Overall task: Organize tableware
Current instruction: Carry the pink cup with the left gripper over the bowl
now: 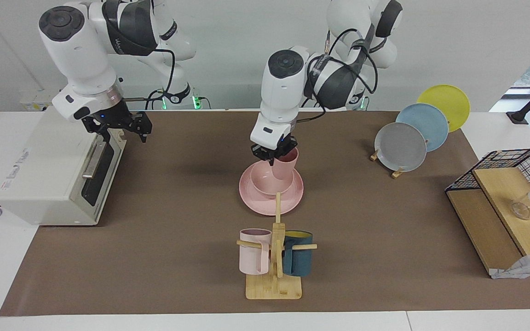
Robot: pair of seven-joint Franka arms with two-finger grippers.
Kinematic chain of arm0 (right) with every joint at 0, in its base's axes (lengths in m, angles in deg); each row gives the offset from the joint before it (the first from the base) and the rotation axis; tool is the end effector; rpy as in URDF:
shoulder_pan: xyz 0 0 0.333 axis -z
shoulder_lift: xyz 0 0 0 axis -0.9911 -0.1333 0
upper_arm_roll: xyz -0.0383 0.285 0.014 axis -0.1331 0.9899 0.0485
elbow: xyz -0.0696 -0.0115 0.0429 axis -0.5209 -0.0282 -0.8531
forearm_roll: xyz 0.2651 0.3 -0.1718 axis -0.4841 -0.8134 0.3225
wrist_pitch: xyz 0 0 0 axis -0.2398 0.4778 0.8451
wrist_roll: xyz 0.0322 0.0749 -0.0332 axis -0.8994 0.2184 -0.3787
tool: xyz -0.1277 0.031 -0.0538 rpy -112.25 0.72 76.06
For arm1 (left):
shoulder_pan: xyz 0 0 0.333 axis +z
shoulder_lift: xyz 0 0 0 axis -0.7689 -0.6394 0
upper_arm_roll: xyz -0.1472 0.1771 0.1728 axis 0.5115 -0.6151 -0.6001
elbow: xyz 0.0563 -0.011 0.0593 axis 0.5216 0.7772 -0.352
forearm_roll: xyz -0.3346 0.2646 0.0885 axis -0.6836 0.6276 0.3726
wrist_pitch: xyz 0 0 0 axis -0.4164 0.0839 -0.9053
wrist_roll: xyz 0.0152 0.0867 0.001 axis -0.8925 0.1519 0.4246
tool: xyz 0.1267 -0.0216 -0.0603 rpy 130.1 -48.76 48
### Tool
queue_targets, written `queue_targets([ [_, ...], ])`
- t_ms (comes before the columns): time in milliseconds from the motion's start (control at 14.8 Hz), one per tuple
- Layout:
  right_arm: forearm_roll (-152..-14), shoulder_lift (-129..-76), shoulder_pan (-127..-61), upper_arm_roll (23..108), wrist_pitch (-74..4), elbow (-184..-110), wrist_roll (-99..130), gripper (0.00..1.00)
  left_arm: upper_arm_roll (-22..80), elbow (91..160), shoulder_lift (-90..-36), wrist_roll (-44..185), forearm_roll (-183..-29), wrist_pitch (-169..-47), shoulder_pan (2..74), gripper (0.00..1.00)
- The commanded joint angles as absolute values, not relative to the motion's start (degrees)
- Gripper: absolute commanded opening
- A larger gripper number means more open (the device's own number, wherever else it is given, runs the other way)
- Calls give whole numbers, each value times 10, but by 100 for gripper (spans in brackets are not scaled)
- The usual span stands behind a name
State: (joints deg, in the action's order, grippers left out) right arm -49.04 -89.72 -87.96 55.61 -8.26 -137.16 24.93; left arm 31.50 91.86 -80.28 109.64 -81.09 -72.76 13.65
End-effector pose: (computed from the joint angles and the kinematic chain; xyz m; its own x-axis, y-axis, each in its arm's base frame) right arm 0.6025 0.0190 0.5036 0.9951 0.0162 -0.0971 0.0225 -0.9977 0.0642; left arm 0.5479 -0.4813 0.3988 0.9739 0.2237 -0.0389 0.2252 -0.9735 0.0393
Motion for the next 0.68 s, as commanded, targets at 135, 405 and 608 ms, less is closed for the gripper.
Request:
queue_targets([
  [135, -506, -865, -871, 556, -106, -1419, 230, 100, 305, 981, -796, 1121, -815, -776, 118, 0],
  [405, -506, -873, -860, 560, -108, -1411, 230, 100, 306, 1006, -798, 1128, -816, -807, 114, 0],
  [608, -516, -906, -845, 558, -86, -1369, 227, 100, 306, 1022, -798, 1127, -817, -821, 114, 0],
])
